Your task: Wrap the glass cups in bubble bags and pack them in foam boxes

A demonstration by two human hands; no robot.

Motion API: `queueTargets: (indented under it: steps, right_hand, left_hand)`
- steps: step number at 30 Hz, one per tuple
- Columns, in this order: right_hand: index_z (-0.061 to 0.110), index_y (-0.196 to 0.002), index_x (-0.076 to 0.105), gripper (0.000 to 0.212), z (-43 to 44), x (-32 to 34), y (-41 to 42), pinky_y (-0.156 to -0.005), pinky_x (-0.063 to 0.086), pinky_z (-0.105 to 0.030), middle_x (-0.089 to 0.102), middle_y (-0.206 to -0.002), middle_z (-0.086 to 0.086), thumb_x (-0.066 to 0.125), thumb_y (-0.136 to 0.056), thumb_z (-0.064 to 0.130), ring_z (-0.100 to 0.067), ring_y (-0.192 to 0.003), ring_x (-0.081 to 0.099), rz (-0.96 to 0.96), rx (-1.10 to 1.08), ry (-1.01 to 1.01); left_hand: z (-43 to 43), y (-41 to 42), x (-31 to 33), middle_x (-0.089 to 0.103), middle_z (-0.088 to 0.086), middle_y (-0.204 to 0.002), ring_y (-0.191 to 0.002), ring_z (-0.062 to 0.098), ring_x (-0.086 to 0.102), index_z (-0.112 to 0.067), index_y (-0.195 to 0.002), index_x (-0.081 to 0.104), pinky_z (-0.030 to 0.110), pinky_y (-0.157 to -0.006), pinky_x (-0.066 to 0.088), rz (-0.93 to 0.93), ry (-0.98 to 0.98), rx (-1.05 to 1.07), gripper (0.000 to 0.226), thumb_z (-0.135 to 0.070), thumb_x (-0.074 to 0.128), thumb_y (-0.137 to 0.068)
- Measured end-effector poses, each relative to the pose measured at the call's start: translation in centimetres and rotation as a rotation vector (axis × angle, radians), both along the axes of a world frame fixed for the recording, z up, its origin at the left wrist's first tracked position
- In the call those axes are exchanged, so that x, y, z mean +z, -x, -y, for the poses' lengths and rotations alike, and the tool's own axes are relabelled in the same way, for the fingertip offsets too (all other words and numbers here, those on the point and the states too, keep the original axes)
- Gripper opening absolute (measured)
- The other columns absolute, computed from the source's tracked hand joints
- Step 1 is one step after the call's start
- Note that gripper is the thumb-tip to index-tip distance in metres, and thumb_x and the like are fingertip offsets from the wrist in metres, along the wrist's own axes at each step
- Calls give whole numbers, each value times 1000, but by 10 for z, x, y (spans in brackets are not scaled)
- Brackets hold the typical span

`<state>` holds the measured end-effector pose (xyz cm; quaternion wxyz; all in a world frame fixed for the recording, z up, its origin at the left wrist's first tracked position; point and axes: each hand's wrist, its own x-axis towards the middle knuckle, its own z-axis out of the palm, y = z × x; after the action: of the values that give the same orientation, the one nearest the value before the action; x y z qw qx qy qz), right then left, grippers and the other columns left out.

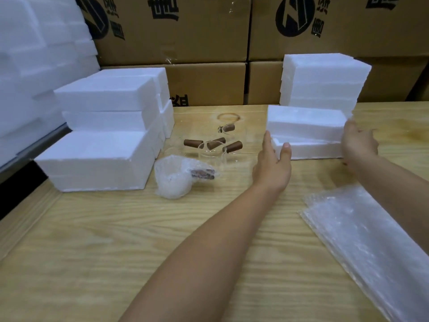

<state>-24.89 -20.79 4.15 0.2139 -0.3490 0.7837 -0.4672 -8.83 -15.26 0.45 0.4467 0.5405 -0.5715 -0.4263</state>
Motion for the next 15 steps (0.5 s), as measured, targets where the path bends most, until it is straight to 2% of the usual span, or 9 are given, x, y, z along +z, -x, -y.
queueTargets:
  steps: [2,5,9,12,14,15]
  right_hand:
    - [7,-138,37,57,-14,2,-9,-97,36,-42,35,-145,-19,31,-98,47,-41,-124,43,-28,42,-36]
    - [4,-138,38,59,-36,3,-19,-90,39,-39,38,-142,-21,32,-96,45,-40,-120,45,-55,102,-79]
    - [0,-137,39,61,-64,4,-29,-79,35,-37,43,-136,-24,30,-95,43,-41,-113,47,-127,180,-126]
    - [-2,-121,47,56,-81,7,-31,-76,37,-39,53,-110,-21,30,-93,43,-38,-96,49,-175,224,-135]
    - [0,-113,49,52,-89,9,-32,-74,37,-39,52,-91,-14,32,-91,44,-36,-89,49,-189,241,-155]
    - [1,-115,48,52,-92,10,-32,-74,36,-38,51,-91,-12,33,-91,44,-36,-90,49,-182,249,-147]
  left_hand:
    - [-14,-12,0,34,6,-150,-136,26,36,-37,-153,6,45,-114,27,20,-2,16,57,-47,31,-102]
    - [-39,-26,-2,29,6,-152,-138,29,30,-38,-152,16,45,-116,23,65,-23,35,53,-50,30,-101]
    - [-67,-40,-2,31,5,-148,-133,25,39,-28,-149,31,37,-114,26,64,-21,90,51,-47,32,-102]
    - [-80,-49,0,44,7,-142,-125,21,47,-16,-145,35,33,-107,34,36,16,132,49,-40,35,-103]
    - [-86,-54,1,49,6,-139,-115,16,49,-17,-145,32,31,-100,37,-4,35,147,48,-39,35,-103]
    - [-87,-56,3,48,4,-141,-117,17,48,-20,-147,29,31,-99,36,-11,42,148,48,-39,34,-103]
